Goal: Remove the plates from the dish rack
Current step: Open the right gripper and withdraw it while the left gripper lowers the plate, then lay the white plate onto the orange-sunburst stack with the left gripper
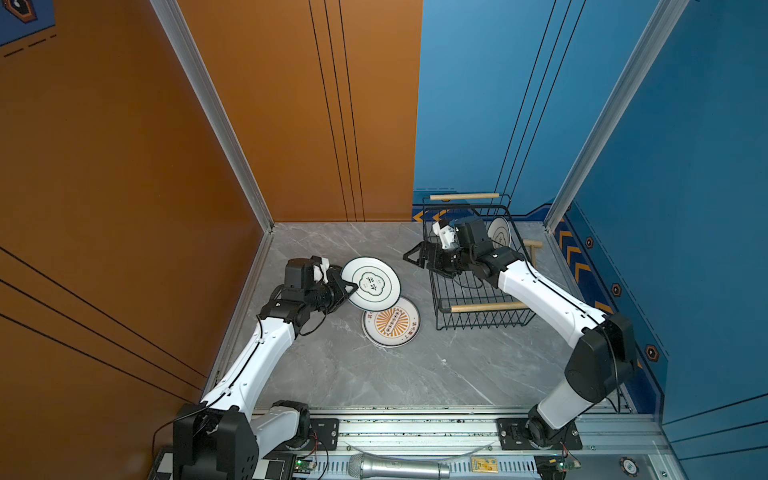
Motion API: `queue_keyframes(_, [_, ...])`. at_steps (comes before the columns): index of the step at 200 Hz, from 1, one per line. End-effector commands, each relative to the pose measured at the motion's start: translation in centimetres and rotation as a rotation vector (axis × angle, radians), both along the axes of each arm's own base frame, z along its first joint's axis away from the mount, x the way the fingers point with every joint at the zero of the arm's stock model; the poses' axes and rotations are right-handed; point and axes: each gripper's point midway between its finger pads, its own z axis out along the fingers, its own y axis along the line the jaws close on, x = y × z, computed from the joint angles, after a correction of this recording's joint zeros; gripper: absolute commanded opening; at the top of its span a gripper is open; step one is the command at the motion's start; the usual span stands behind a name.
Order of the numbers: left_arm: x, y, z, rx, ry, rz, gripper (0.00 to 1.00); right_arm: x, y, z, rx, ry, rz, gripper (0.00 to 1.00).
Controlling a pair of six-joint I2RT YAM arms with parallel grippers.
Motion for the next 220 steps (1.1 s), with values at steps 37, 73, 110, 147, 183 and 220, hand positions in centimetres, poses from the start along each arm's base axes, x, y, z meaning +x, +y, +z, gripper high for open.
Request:
queue_keyframes(37, [-2.4, 0.9, -5.2, 0.093, 0.108, 0.003, 0.09, -1.8, -9.3, 0.8, -0.224, -0.048, -0.136, 1.0])
queue_keyframes(73, [-2.8, 0.7, -7.0, 0.117, 0.151, -0.002, 0.1, -2.2, -11.4, 0.6, -0.213, -0.039, -0.167, 1.0])
queue_keyframes(110, [-2.9, 0.1, -8.3, 0.132, 0.173, -0.016, 0.1, -2.4, -12.2, 0.5, -0.219, -0.034, -0.174, 1.0])
queue_keyframes(147, [-3.1, -0.3, -9.3, 0.132, 0.191, -0.026, 0.1, -2.4, -12.9, 0.1, -0.223, -0.023, -0.184, 1.0])
queue_keyframes(183, [-3.2, -0.5, -10.1, 0.131, 0.211, -0.025, 0.14, -2.5, -13.1, -0.1, -0.222, -0.019, -0.187, 1.0])
queue_keyframes(220, [-3.3, -0.9, -10.8, 0.137, 0.23, -0.04, 0.16, -2.4, -13.4, -0.3, -0.224, -0.015, -0.189, 1.0])
